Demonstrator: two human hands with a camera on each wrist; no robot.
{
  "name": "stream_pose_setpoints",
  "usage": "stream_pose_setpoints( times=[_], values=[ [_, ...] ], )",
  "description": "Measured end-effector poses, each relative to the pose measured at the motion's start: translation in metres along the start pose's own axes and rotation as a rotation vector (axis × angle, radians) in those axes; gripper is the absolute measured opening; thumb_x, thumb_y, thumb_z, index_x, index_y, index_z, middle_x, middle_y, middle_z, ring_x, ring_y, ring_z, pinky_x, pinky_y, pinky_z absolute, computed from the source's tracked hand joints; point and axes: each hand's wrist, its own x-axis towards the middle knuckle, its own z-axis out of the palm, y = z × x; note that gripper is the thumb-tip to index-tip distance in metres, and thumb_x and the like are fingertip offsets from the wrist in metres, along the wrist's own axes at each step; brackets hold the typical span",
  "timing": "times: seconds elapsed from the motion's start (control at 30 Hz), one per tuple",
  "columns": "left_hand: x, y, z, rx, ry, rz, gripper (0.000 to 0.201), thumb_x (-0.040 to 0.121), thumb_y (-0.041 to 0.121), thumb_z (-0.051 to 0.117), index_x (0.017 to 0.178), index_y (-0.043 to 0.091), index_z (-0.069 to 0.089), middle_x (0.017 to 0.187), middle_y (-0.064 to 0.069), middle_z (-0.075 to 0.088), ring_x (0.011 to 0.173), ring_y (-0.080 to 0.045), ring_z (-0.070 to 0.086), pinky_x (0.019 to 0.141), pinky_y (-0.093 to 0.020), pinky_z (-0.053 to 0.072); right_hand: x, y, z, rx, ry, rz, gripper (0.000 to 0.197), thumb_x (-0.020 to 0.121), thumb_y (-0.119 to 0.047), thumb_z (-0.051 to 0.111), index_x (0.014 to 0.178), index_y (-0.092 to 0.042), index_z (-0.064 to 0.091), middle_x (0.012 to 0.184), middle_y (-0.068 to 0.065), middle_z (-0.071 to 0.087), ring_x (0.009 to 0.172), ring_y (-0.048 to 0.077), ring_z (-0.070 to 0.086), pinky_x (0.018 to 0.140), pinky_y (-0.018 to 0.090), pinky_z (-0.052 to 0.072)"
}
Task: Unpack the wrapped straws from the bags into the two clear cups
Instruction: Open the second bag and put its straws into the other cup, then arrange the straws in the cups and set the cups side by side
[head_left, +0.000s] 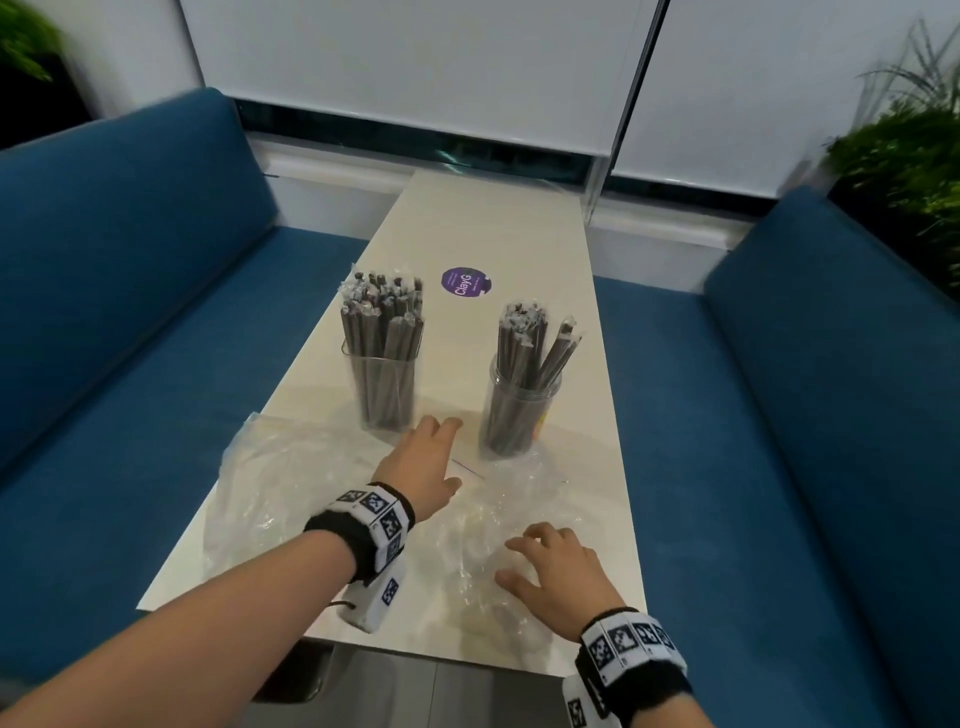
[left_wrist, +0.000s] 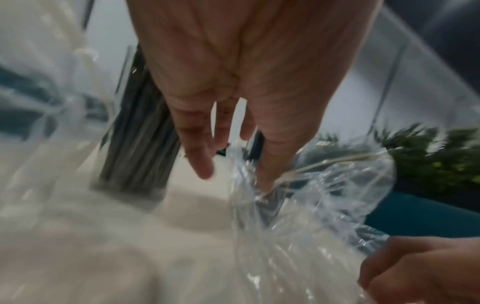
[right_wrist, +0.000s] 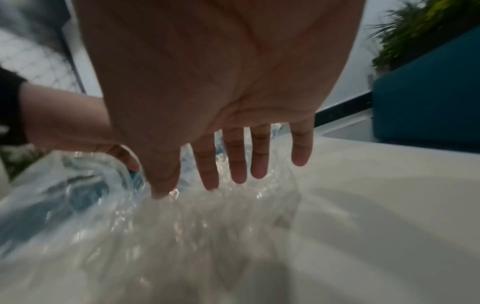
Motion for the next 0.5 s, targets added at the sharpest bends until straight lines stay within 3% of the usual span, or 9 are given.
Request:
stream_pose_setpoints(
  times=[0.13,0.2,0.27,0.33,0.4,0.47,0.5],
  values=[
    [-0.008,0.014,-0.031,-0.162,0.174,0.100,0.056,0.094,0.037,0.065,0.144,0.022,0.047,0.139,0.000,0.047,0.129,-0.022,0.049,0.103,-0.036,0.047,-0.013,0.014,-0.037,0.224,0.247,-0.027,0.049,0.096,-0.065,0.051,0.136,-0.038,0.059,0.135,-0.014,0.050,0.126,0.010,0.045,0.111,0.039,0.040],
    [-0.001,0.026,-0.049,-0.269,0.214,0.108,0.063,0.092,0.037,0.069,0.147,0.020,0.044,0.141,-0.001,0.045,0.127,-0.021,0.052,0.105,-0.036,0.047,-0.007,0.021,-0.067,0.365,0.475,-0.029,0.046,0.094,-0.056,0.062,0.132,-0.031,0.063,0.124,-0.011,0.054,0.107,0.008,0.054,0.098,0.033,0.051],
    [0.019,0.040,-0.065,-0.293,0.172,0.091,0.085,0.088,0.040,0.074,0.157,0.020,0.030,0.152,-0.004,0.037,0.133,-0.023,0.050,0.110,-0.041,0.046,0.011,0.027,-0.102,0.452,0.616,-0.004,0.055,0.090,-0.051,0.071,0.138,-0.028,0.059,0.126,-0.006,0.054,0.093,0.003,0.057,0.079,0.018,0.050],
    [0.048,0.052,-0.076,-0.276,0.103,0.066,0.107,0.082,0.043,0.080,0.163,0.020,0.013,0.160,-0.006,0.026,0.138,-0.028,0.049,0.112,-0.045,0.045,0.035,0.030,-0.137,0.504,0.586,0.024,0.080,0.085,-0.053,0.077,0.153,-0.028,0.042,0.135,-0.006,0.046,0.092,0.006,0.056,0.074,0.013,0.043],
    [0.077,0.062,-0.083,-0.264,0.046,0.046,0.124,0.076,0.045,0.085,0.164,0.021,0.002,0.163,-0.008,0.020,0.138,-0.031,0.050,0.112,-0.045,0.045,0.063,0.029,-0.165,0.547,0.438,0.038,0.106,0.080,-0.054,0.081,0.162,-0.024,0.021,0.151,-0.003,0.033,0.102,0.014,0.054,0.082,0.021,0.045],
    [0.099,0.070,-0.085,-0.253,0.016,0.052,0.129,0.072,0.046,0.087,0.164,0.018,0.002,0.162,-0.012,0.025,0.139,-0.033,0.048,0.112,-0.045,0.044,0.088,0.023,-0.184,0.537,0.317,0.011,0.115,0.080,-0.050,0.083,0.165,-0.021,0.011,0.161,-0.002,0.024,0.112,0.017,0.052,0.090,0.027,0.044],
    [0.107,0.074,-0.085,-0.261,0.006,0.079,0.124,0.073,0.046,0.087,0.163,0.017,0.008,0.159,-0.013,0.033,0.139,-0.032,0.049,0.112,-0.044,0.044,0.098,0.020,-0.190,0.496,0.287,-0.021,0.109,0.084,-0.045,0.082,0.164,-0.021,0.013,0.161,0.000,0.027,0.111,0.017,0.053,0.091,0.028,0.044]
  ],
)
